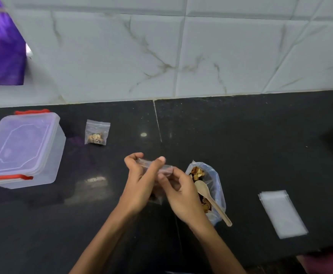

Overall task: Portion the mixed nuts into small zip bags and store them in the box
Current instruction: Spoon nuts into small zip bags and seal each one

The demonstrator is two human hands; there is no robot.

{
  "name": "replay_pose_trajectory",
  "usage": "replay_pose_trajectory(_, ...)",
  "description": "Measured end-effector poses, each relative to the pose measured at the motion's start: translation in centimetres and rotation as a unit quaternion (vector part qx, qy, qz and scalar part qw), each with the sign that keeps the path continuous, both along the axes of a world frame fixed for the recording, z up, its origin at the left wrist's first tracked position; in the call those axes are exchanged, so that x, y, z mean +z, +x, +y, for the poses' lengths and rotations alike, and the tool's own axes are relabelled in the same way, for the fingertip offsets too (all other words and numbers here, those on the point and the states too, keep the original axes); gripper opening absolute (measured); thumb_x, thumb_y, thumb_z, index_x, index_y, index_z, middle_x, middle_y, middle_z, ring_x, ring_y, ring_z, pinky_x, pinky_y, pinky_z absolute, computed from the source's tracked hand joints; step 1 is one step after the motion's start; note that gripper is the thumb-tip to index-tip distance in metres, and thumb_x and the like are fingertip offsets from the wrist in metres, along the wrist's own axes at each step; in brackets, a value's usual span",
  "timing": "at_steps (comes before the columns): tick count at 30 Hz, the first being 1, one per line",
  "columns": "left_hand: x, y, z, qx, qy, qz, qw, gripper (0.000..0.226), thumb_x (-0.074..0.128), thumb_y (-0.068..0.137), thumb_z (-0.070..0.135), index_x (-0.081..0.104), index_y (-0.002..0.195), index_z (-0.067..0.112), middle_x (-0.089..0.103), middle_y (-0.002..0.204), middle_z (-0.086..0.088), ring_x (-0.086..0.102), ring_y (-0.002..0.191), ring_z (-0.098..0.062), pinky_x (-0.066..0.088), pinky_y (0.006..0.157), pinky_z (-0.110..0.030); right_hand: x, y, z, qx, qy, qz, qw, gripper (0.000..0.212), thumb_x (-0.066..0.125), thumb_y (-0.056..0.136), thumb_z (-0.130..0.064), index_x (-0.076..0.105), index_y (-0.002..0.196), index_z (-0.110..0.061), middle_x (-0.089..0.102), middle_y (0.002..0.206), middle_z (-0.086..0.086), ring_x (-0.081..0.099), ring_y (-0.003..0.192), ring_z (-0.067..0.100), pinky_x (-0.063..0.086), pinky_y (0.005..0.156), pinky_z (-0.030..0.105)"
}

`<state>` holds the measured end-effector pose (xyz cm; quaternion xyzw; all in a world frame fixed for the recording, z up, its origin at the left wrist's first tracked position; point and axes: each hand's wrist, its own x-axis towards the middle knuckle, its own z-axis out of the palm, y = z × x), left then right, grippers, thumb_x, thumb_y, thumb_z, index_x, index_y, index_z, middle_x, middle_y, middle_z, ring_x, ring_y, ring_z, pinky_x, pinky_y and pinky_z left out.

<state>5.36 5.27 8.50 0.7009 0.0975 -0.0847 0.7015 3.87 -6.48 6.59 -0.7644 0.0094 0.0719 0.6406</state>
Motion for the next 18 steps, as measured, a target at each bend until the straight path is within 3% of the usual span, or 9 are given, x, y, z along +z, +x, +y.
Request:
replay_pose_trajectory(2, 0.4, -0.5, 0.9, 0.008, -0.003, -0.022, 1.0, 0.037, 0.051, 0.089, 0.043, 0.039, 0.114, 0.018, 0.06, 0.096, -0.002, 0.065, 0.067, 0.002, 0.053, 0.054, -0.019, -0.4, 0.4, 0.5, -0.027, 0.03, -0.001, 0.999, 0.018, 0.054, 0.094, -0.031, 0.062, 0.109, -0.026, 0.07, 0.104, -0.005, 0.066, 0.098, 0.005, 0.055, 0.089, 0.035)
replay_pose_trajectory(5, -0.3, -1.2, 1.6, 0.001, 0.056, -0.071, 0.996, 0.037, 0.044, 0.084, 0.049, 0.052, 0.099, 0.016, 0.066, 0.088, 0.0, 0.065, 0.068, -0.001, 0.051, 0.056, -0.017, -0.5, 0.6, 1.3, -0.037, 0.039, -0.022, 0.998, 0.018, 0.052, 0.095, -0.029, 0.062, 0.109, -0.022, 0.07, 0.102, -0.004, 0.066, 0.096, 0.003, 0.055, 0.087, 0.029)
replay_pose_trajectory(10, -1.9, -2.0, 1.3, 0.043, 0.157, -0.134, 0.978, 0.03, 0.032, 0.094, 0.041, 0.043, 0.082, 0.016, 0.06, 0.06, 0.018, 0.051, 0.046, -0.001, 0.04, 0.042, -0.018, -1.2, 0.6, 2.6, -0.047, 0.009, -0.027, 0.998, 0.02, 0.041, 0.098, -0.034, 0.058, 0.099, -0.024, 0.067, 0.094, -0.003, 0.065, 0.087, 0.007, 0.055, 0.083, 0.033)
replay_pose_trajectory(14, -1.8, -2.3, 1.0, 0.073, 0.151, -0.161, 0.973, 0.029, 0.029, 0.096, 0.037, 0.039, 0.08, 0.014, 0.057, 0.056, 0.015, 0.045, 0.04, -0.004, 0.036, 0.038, -0.02, -1.4, 0.9, 2.9, -0.053, 0.012, -0.031, 0.998, 0.027, 0.039, 0.094, -0.045, 0.056, 0.092, -0.026, 0.066, 0.087, -0.003, 0.065, 0.084, 0.007, 0.055, 0.079, 0.031)
replay_pose_trajectory(18, -1.5, -2.5, 1.1, 0.107, 0.128, -0.172, 0.971, 0.025, 0.032, 0.098, 0.033, 0.041, 0.081, 0.017, 0.056, 0.053, 0.009, 0.042, 0.04, -0.005, 0.037, 0.038, -0.028, -1.3, 1.2, 3.1, -0.064, 0.023, -0.067, 0.995, 0.018, 0.046, 0.096, -0.036, 0.056, 0.09, -0.023, 0.063, 0.075, -0.004, 0.063, 0.07, 0.009, 0.052, 0.064, 0.028)
